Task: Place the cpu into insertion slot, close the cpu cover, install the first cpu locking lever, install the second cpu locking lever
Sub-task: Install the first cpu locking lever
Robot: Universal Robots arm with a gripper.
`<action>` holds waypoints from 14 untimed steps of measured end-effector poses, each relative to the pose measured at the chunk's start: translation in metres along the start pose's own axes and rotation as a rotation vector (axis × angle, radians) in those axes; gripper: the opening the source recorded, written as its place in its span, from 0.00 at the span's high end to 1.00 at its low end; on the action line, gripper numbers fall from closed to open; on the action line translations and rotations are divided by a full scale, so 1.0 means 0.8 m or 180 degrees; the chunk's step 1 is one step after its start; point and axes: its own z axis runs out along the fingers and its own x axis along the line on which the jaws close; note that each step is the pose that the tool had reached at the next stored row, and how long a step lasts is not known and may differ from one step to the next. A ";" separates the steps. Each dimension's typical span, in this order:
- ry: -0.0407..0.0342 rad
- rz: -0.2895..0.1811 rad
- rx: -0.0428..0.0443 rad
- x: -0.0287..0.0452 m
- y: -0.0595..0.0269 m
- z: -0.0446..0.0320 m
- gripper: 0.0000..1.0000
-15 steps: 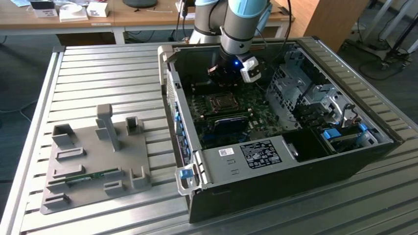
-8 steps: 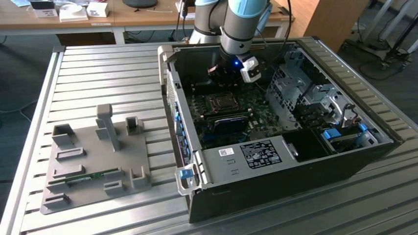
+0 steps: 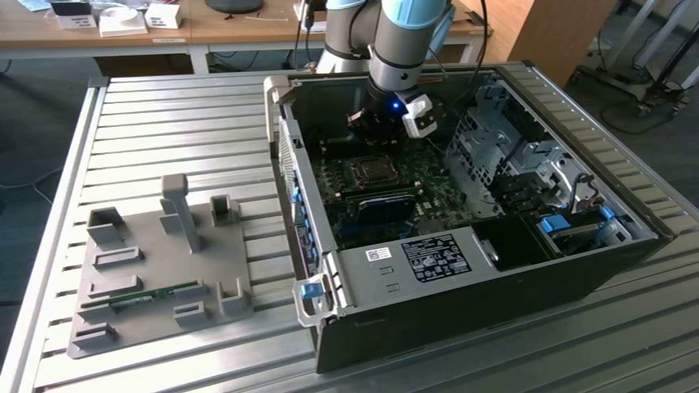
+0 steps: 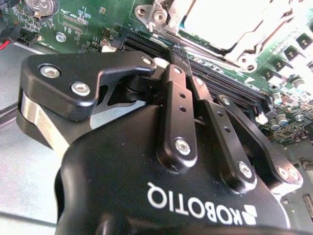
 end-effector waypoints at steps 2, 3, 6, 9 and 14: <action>0.0000 0.0000 0.0000 0.0000 0.000 0.0000 0.89; 0.0000 0.0000 0.0000 0.0000 0.000 0.0001 0.89; -0.0001 0.0007 -0.0001 0.0000 0.000 0.0001 0.89; -0.0007 0.0045 0.0000 -0.0006 0.000 -0.0001 0.89; -0.0014 0.0086 0.0001 -0.0008 0.001 -0.0032 0.89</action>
